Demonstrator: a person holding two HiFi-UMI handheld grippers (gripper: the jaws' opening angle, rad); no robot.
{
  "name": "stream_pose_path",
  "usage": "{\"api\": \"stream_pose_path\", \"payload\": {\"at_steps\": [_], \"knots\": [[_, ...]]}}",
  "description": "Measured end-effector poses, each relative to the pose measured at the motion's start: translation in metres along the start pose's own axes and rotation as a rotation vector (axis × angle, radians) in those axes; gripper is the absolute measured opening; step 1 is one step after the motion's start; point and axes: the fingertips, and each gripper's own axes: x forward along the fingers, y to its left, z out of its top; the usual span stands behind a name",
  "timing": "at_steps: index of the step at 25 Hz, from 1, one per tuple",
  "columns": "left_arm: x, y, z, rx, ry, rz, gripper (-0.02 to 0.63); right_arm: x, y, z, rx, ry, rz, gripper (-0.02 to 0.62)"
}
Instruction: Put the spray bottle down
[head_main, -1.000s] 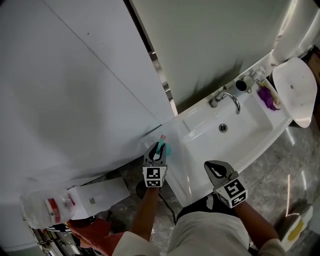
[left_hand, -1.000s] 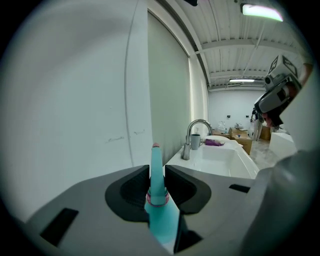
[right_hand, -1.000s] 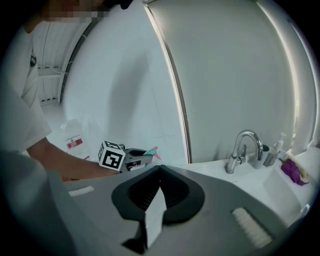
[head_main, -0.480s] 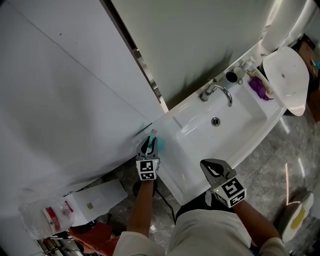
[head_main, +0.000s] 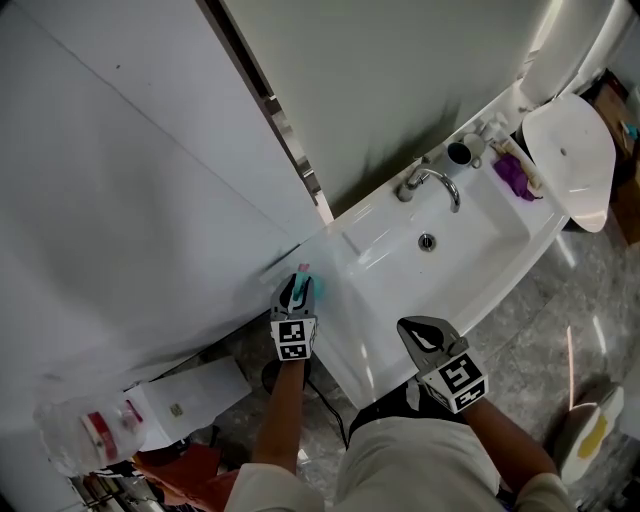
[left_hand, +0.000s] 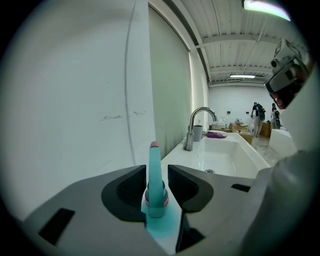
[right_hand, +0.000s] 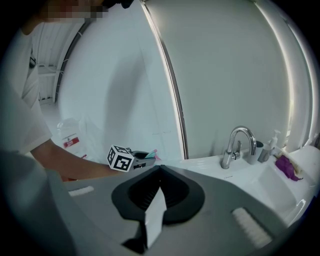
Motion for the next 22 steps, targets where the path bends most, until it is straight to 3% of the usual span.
{"api": "stream_pose_path", "payload": {"at_steps": [16,19,22], "knots": [[-0.037,0.002,0.022,0.036,0.016,0.01,0.195,-0.017,0.017,0.026,-0.044,-0.062,0.02,0.011],[-0.057,0.002,0.023,0.013,0.025,0.024,0.192,-0.026,0.022,0.029,-0.048,-0.079,0.037,0.011],[-0.083,-0.003,0.02,-0.019,0.037,0.033,0.135,-0.036,0.026,0.023,-0.034,-0.084,0.053,0.011]]}}
